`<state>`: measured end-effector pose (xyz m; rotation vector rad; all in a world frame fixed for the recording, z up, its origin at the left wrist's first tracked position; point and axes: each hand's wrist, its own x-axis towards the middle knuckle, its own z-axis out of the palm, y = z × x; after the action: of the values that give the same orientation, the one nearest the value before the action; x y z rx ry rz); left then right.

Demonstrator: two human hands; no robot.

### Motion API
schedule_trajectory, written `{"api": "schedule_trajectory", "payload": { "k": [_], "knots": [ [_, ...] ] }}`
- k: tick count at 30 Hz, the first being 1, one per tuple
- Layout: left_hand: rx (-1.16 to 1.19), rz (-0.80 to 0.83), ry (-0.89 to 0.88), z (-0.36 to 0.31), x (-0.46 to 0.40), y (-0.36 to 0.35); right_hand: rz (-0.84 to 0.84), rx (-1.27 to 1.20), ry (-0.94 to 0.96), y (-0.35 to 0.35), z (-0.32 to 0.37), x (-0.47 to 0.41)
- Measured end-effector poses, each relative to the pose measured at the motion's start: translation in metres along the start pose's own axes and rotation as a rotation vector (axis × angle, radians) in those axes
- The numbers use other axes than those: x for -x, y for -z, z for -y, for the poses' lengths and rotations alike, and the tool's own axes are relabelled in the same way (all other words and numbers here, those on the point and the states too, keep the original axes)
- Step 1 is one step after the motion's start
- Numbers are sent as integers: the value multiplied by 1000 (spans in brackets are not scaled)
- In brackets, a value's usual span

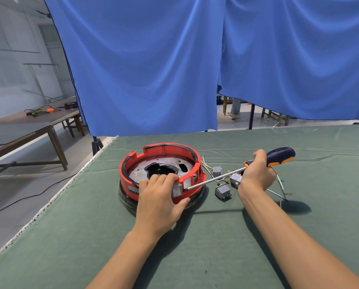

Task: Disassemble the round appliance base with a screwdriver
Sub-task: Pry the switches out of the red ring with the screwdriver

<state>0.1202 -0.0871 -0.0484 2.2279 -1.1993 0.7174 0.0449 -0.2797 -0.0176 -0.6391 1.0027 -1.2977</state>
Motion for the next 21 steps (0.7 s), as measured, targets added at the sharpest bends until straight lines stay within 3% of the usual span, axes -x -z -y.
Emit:
{"api": "schedule_trajectory", "payload": {
  "k": [13, 21],
  "knots": [
    [19, -7, 7, -3, -1, -1, -52, 8, -56, 1, -12, -5],
    [81, -10, -21, 0, 1, 2, 19, 133, -53, -16, -13, -8]
  ]
}}
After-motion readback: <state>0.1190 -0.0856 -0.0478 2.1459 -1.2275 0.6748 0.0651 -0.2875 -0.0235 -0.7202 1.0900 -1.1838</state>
